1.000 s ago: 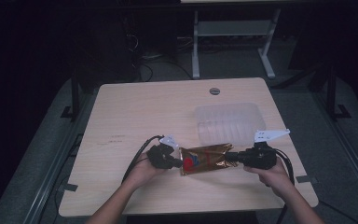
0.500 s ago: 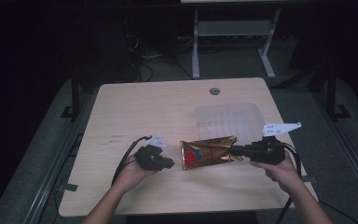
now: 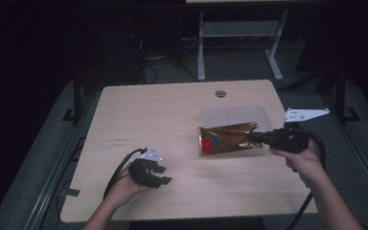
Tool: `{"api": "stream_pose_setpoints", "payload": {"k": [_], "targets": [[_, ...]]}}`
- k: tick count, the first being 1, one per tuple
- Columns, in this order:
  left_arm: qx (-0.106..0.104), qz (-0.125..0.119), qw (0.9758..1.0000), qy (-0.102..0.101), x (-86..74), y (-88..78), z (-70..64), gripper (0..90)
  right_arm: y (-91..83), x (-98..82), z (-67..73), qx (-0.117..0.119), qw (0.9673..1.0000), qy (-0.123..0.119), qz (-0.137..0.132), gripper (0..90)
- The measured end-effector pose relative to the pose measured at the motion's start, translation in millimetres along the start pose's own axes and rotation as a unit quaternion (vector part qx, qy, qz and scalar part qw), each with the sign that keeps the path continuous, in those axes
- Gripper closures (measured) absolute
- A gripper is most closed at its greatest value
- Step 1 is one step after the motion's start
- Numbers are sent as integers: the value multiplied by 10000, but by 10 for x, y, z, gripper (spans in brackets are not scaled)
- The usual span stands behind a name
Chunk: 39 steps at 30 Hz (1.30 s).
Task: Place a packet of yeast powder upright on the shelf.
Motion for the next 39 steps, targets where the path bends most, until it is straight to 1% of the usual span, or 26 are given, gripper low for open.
{"api": "stream_pose_setpoints", "payload": {"k": [4,5,6,7,9,10,11,12,13,14,17,18,19,20,21,22,23,24,26,28,29,30,32,34,35,39], "targets": [[66,-84,9999,-35,29,21,-1,413,-101,105,-100,-178,9998,19,-47,900],[66,-84,9999,-35,29,21,-1,401,-101,105,-100,-178,9998,19,-47,900],[65,-19,10000,-13,16,26,4,401,-127,130,-128,-232,9997,35,-45,900],[67,-10,10000,-20,10,35,6,388,-184,183,-200,-360,9993,60,-26,900],[95,14,10000,-12,4,42,19,383,-204,199,-223,-399,9992,65,-11,900],[97,8,10000,-8,4,44,22,380,-257,243,-295,-523,9986,75,4,900],[95,-9,10000,-7,5,46,23,380,-257,243,-295,-523,9986,75,4,900],[110,-11,9999,16,4,45,31,377,-298,267,-356,-623,9980,93,16,900],[110,-11,9999,16,4,45,31,376,-298,267,-356,-623,9980,93,16,900],[115,-5,9999,22,2,44,33,376,-348,287,-427,-738,9972,109,27,900],[113,-22,9999,17,3,47,35,376,-394,298,-489,-836,9964,139,50,900],[113,-26,9999,16,3,48,36,376,-437,303,-552,-955,9953,146,83,900],[114,-25,9999,13,2,48,37,376,-437,303,-552,-955,9953,146,83,900],[114,-24,9999,10,1,49,36,376,-459,303,-578,-1004,9948,166,107,900],[116,-23,9999,10,1,49,37,376,-501,300,-636,-1122,9935,170,125,900],[116,-25,9999,6,2,48,37,376,-501,300,-636,-1122,9935,170,125,900],[115,-40,9999,-11,5,48,34,376,-545,289,-683,-1220,9922,199,163,900],[115,-40,9999,-11,5,48,34,376,-545,289,-683,-1220,9922,199,163,900],[114,-29,9999,-2,2,49,37,376,-609,259,-752,-1376,9901,194,210,900],[107,-28,9999,-30,1,53,34,376,-625,245,-767,-1411,9895,222,230,900],[122,-20,9999,-9,0,53,38,376,-650,216,-803,-1491,9882,214,266,900],[113,-38,9999,-26,5,54,33,376,-661,201,-814,-1515,9877,242,287,900],[120,-11,9999,18,3,50,39,376,-672,180,-840,-1568,9869,231,305,900],[122,-7,9999,23,2,50,39,376,-673,170,-845,-1574,9867,258,313,900],[127,1,9999,6,0,52,38,376,-673,154,-859,-1622,9858,239,363,900],[128,7,9999,9,-1,51,39,376,-649,129,-871,-1689,9843,212,460,900]]}}
Point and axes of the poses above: each handheld gripper's, and its own axes: y roughly forward along the jaws, x roughly out of its top, z roughly to its left, the point moved 8 cm from there along y, roughly forward along the jaws
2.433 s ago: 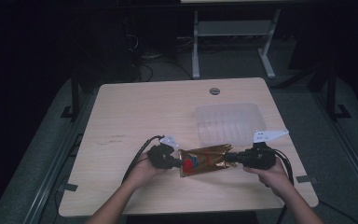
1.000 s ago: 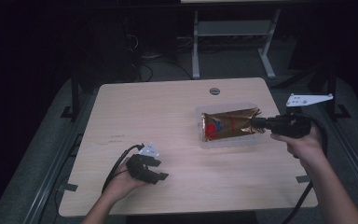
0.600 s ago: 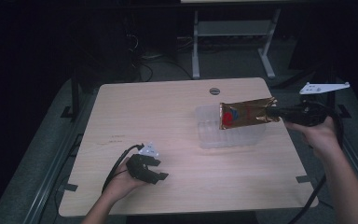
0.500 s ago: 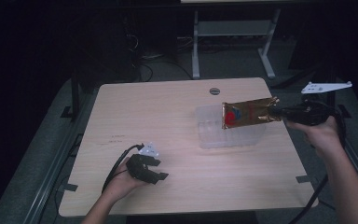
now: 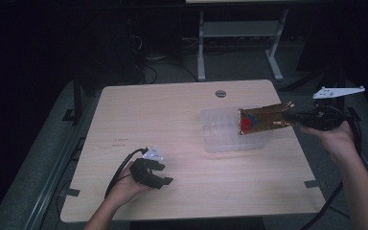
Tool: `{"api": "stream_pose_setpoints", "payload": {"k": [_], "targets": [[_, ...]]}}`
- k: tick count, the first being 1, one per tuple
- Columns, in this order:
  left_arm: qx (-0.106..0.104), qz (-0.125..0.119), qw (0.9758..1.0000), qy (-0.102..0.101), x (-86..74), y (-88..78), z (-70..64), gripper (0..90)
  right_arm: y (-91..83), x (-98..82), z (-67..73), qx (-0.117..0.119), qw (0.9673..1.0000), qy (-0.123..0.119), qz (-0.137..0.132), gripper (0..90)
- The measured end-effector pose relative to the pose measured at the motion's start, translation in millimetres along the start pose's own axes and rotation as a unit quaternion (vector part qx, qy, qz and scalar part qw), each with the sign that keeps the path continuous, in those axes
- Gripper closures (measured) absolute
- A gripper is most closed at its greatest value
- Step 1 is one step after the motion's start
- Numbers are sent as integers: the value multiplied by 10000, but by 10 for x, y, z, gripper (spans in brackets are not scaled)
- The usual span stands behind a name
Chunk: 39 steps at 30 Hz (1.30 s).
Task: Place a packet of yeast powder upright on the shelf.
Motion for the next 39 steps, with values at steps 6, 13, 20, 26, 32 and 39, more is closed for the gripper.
{"api": "stream_pose_setpoints", "payload": {"k": [6,13,20,26,32,39], "targets": [[4,-17,10000,-21,-1,2,1,376,46,-5,14,-59,9999,-59,72,900],[-2,-16,10000,-21,0,4,-2,376,106,-4,63,-103,9996,-181,187,900],[-8,14,10000,28,-3,-1,1,376,171,16,117,-101,9994,-247,237,900],[-27,32,10000,24,-4,6,-3,375,170,43,143,-72,9994,-222,268,893],[-30,31,10000,25,-2,9,-5,375,194,113,184,-27,9996,-197,178,888],[-31,21,10000,19,-1,11,-2,375,228,210,248,39,9997,-214,83,875]]}}
Point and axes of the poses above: each handheld gripper's, and its own axes: y roughly forward along the jaws, x roughly out of its top, z roughly to its left, the point moved 8 cm from there along y, roughly forward along the jaws
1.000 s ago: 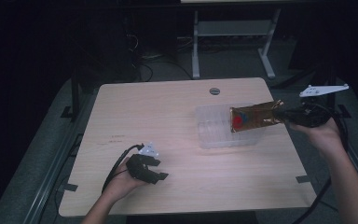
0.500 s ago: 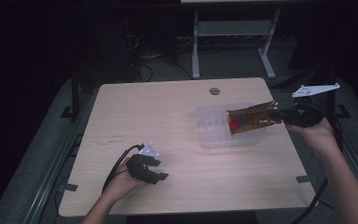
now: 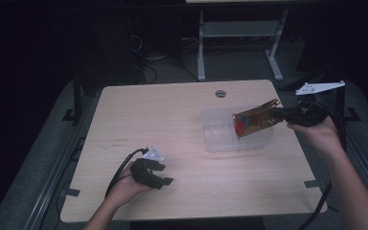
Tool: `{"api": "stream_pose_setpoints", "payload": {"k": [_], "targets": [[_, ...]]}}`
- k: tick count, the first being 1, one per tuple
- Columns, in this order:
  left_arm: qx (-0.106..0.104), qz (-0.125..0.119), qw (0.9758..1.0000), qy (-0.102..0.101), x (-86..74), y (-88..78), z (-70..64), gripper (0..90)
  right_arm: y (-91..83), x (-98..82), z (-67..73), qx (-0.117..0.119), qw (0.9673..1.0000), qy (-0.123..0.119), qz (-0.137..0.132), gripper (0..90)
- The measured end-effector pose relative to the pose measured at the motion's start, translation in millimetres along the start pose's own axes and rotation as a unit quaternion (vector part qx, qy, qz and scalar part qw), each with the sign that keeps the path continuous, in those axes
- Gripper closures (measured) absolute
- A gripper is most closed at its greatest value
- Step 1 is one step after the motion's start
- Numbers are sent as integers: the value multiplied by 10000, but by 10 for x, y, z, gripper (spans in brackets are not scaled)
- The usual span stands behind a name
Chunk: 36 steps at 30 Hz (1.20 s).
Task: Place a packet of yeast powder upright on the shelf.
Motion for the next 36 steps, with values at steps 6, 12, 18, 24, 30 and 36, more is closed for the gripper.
{"api": "stream_pose_setpoints", "payload": {"k": [6,12,18,24,30,36], "targets": [[3,-27,10000,-19,6,1,-1,375,69,117,56,-9,10000,-8,-43,881],[1,-9,10000,9,2,5,2,375,131,183,103,-37,9999,-110,34,890],[-8,-13,10000,-17,1,2,2,376,133,187,91,-172,9997,-128,97,898],[-12,-13,10000,10,5,6,0,375,60,210,70,-180,9997,-112,86,894],[-4,17,10000,22,4,10,-2,375,168,219,143,-62,9998,-133,126,875],[-8,-35,10000,-31,3,4,0,375,284,234,193,14,9998,-108,142,885]]}}
Point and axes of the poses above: each handheld gripper's, and its own axes: y roughly forward along the jaws, x roughly out of its top, z roughly to its left, the point moved 8 cm from there along y, roughly forward along the jaws
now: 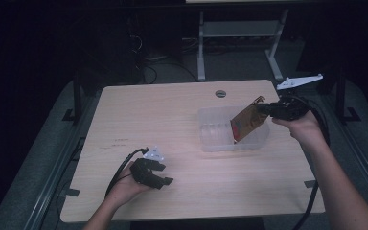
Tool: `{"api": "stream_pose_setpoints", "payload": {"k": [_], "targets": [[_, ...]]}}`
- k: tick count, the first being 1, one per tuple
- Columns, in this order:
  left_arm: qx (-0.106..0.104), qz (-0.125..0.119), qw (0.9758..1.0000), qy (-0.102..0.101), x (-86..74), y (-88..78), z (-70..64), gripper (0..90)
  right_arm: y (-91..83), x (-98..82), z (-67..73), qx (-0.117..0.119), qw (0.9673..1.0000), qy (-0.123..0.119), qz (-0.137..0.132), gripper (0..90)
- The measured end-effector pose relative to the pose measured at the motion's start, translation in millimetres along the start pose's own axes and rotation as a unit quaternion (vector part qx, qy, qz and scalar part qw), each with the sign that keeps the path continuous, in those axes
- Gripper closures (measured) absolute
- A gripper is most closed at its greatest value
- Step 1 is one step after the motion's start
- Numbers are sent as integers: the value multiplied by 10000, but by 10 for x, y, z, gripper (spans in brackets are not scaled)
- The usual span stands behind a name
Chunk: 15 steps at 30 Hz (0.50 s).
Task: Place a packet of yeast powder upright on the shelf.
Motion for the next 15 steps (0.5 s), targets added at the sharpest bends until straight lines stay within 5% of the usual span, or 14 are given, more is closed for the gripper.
{"api": "stream_pose_setpoints", "payload": {"k": [15], "targets": [[3,21,10000,21,-10,-3,17,376,199,13,72,101,9999,21,33,869]]}}
Point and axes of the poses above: each handheld gripper's, and its own axes: y roughly forward along the jaws, x roughly out of its top, z roughly to its left, the point moved 8 cm from there along y, roughly forward along the jaws
